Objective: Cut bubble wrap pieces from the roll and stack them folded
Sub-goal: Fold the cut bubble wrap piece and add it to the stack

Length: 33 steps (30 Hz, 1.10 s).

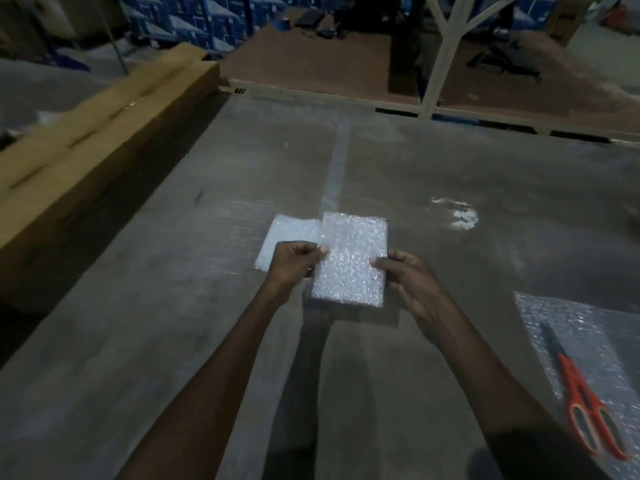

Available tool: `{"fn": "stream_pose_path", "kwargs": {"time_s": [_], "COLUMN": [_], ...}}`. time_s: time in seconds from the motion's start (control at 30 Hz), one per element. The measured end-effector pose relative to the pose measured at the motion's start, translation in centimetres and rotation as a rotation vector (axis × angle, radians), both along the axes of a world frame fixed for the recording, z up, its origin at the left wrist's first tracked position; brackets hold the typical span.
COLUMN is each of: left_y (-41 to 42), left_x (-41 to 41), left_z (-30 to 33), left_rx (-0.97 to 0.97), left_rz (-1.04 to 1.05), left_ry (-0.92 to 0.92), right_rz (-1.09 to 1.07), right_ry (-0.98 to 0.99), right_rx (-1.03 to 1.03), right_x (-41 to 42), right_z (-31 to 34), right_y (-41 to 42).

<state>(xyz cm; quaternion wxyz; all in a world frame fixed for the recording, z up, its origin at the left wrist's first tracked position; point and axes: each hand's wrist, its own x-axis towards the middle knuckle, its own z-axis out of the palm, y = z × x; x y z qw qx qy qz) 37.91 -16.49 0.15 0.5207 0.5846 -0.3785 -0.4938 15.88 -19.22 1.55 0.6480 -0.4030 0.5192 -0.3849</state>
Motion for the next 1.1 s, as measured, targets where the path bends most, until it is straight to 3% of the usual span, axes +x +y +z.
{"fn": "stream_pose_path", "kwargs": {"time_s": [0.4,0.8,0.93,1.03,1.1], "left_y": [-6.2,-7.0,-6.2,-5.6,-5.9], "left_x": [11.9,12.7,12.3,11.4,10.8], "left_z": [-2.3,-4.6,-4.3,-4.7,-5.3], "left_rx": [0.092,0.075,-0.156,-0.332,-0.326], "left_rz": [0.148,0.12,0.195,0.055,-0.099], "left_ry": [-0.19,-0.673,-0.905,-1.023,-1.099], "right_rz": [-0.092,-0.193,-0.28,-0.171,-0.035], "right_ry": [0.081,0.402,0.586,0.738,0.828], "right_rx": [0.093,-0.016,-0.315,-0.634,-0.812], "right_x": [12.1,14.3,14.0,14.5,15.2], "right_z": [-1.4,-4.0,-3.2,-2.8,-3.7], "right_y": [-5.3,-5.8,-5.6,-5.0,-4.8]}}
